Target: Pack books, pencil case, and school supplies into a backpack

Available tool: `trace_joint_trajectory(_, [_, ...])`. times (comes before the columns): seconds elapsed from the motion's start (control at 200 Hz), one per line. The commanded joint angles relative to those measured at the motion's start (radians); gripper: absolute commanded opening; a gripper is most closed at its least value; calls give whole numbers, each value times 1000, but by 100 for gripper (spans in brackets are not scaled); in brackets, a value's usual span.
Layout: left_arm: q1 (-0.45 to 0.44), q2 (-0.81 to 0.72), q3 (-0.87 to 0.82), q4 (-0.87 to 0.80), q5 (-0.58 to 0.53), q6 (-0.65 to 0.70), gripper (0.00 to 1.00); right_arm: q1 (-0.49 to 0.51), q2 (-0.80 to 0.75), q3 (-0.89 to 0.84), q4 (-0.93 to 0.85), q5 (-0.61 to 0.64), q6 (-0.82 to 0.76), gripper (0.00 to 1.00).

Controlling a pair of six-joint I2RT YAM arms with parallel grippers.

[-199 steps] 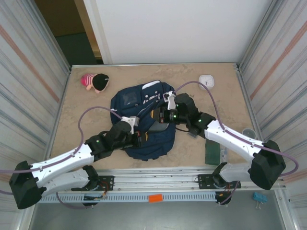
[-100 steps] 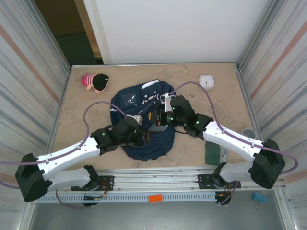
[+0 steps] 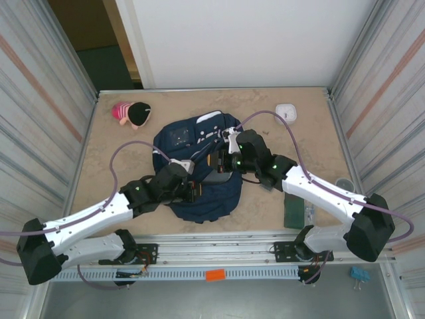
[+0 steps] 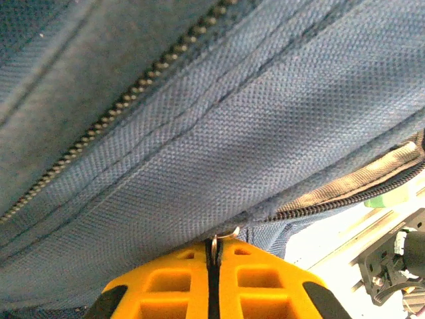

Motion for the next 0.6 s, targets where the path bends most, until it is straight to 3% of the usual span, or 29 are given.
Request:
trace_joint_trajectory(0.0, [11, -23, -33, 4, -29, 9, 0, -19, -13, 60, 58, -72, -38, 0])
trace_joint_trajectory(0.351, [13, -93, -117, -18, -43, 41, 0, -213, 0, 54, 51, -233, -26, 0])
trace_joint_trajectory(0.491, [29, -145, -156, 17, -49, 57, 0, -238, 0, 44, 74, -268, 3, 0])
trace_joint_trajectory(0.596, [33, -162, -161, 130, -9, 92, 0, -213, -6, -8, 148, -261, 78, 26])
